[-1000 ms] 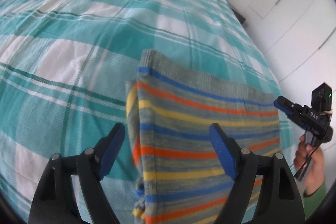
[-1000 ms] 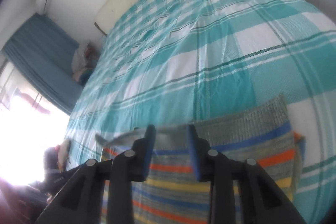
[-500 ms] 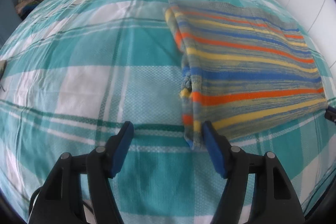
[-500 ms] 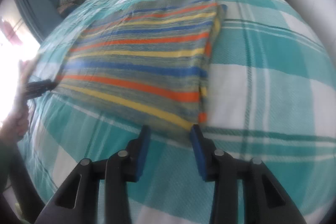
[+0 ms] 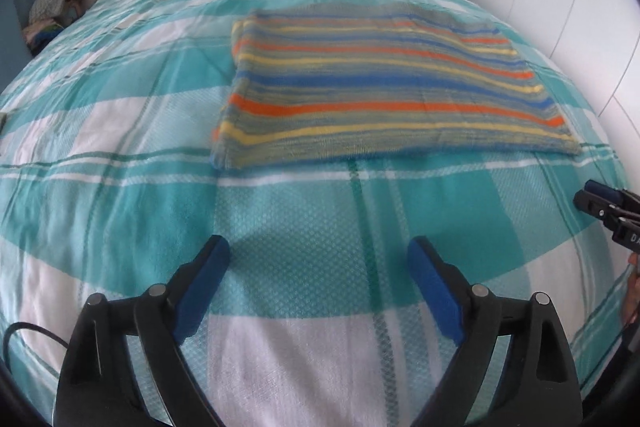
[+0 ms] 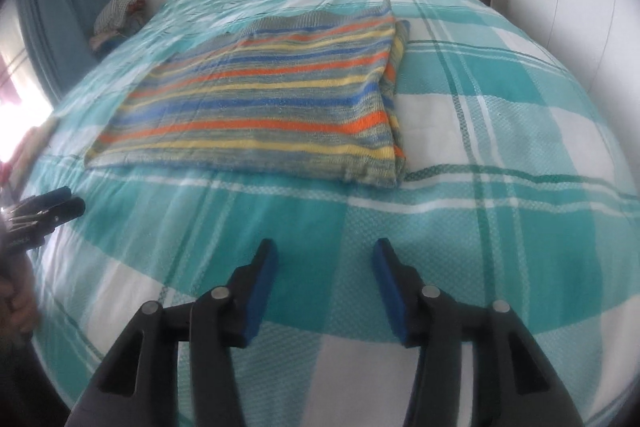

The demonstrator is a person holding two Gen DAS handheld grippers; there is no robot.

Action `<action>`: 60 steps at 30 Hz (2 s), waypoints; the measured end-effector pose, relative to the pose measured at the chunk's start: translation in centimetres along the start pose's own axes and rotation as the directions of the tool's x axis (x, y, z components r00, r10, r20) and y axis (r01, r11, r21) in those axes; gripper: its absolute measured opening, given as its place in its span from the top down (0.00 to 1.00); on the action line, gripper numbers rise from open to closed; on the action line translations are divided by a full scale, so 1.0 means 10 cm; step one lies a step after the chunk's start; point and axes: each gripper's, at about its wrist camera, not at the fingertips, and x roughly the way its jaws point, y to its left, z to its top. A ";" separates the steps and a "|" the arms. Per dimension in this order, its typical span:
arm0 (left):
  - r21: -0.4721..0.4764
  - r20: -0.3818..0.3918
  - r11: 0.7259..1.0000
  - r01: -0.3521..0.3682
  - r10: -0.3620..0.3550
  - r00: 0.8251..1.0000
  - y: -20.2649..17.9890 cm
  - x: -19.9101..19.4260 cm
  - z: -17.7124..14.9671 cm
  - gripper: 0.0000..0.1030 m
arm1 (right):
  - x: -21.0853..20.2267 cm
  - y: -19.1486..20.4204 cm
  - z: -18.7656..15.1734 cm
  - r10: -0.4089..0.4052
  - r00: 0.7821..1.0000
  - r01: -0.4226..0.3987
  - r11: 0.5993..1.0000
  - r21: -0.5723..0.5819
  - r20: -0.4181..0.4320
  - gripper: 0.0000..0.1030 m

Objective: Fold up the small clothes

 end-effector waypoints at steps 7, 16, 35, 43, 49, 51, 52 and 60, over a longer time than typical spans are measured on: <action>-0.003 -0.001 1.000 -0.018 0.018 1.000 -0.01 0.02 -0.05 0.02 | 0.06 0.12 -0.10 -0.083 0.996 0.085 0.994 -0.064 0.036 0.37; -0.020 -0.048 0.999 -0.035 0.034 0.998 -0.07 0.06 0.02 0.01 | 0.09 0.12 -0.15 -0.107 0.992 0.112 0.991 -0.073 0.067 0.28; 0.062 0.002 0.998 -0.008 0.008 1.000 -0.41 0.26 0.09 0.00 | 0.10 0.11 -0.16 -0.100 0.992 0.106 0.992 -0.073 0.082 0.24; 0.078 0.028 0.997 -0.011 0.008 1.000 -0.44 0.27 0.06 0.00 | 0.10 0.11 -0.16 -0.099 0.992 0.105 0.992 -0.073 0.082 0.23; 0.078 0.029 0.997 -0.011 0.009 1.000 -0.44 0.27 0.06 0.00 | 0.10 0.13 -0.16 -0.092 0.992 0.098 0.993 -0.073 0.081 0.22; 0.078 0.028 0.997 -0.011 0.008 1.000 -0.44 0.27 0.06 0.00 | 0.10 0.13 -0.15 -0.091 0.993 0.097 0.992 -0.075 0.080 0.22; 0.078 0.028 0.997 -0.011 0.009 1.000 -0.44 0.27 0.06 0.00 | 0.10 0.13 -0.15 -0.091 0.993 0.097 0.992 -0.076 0.079 0.21; 0.078 0.029 0.997 -0.011 0.009 1.000 -0.44 0.28 0.06 0.00 | 0.11 0.15 -0.15 -0.091 0.993 0.097 0.992 -0.079 0.080 0.19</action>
